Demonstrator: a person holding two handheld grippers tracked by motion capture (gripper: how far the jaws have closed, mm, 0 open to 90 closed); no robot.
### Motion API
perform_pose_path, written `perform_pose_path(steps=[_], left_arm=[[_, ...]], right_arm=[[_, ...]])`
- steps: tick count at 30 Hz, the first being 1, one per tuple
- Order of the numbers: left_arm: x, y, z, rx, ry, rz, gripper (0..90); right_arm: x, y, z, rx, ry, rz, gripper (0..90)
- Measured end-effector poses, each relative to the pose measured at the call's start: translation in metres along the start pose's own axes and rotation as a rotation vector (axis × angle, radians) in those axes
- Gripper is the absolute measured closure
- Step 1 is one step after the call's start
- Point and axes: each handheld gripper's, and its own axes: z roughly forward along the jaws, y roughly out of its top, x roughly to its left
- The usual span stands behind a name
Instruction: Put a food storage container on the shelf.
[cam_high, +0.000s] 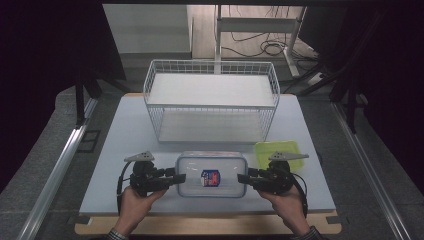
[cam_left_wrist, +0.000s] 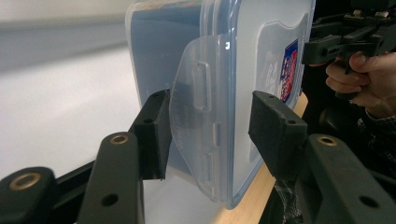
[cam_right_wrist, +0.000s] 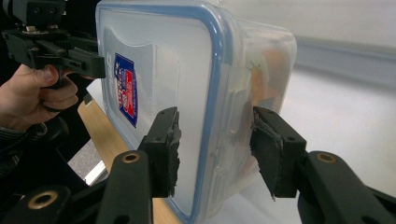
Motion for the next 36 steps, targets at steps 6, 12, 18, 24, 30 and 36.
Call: perform_pose_path(steps=[6,12,18,24,30,36], left_arm=[[-0.001,0.017,-0.008,-0.023,0.012,0.011,50.3],[-0.002,0.039,-0.014,-0.051,0.014,0.031,50.4],[-0.002,0.059,-0.017,-0.06,0.01,0.038,50.6],[-0.004,0.076,-0.02,-0.072,0.019,0.051,51.0],[-0.004,0.092,-0.022,-0.082,0.018,0.062,51.2],[-0.002,0.107,-0.025,-0.099,0.018,0.059,51.3]], right_arm=[[0.001,0.018,-0.001,-0.018,0.006,-0.024,52.5],[0.003,0.04,-0.005,-0.043,0.004,-0.042,52.5],[0.002,0.058,-0.009,-0.058,0.004,-0.046,52.5],[-0.002,0.073,-0.011,-0.083,0.016,-0.051,52.6],[-0.004,0.087,-0.014,-0.106,0.02,-0.051,52.6],[-0.005,0.104,-0.016,-0.125,0.018,-0.052,52.7]])
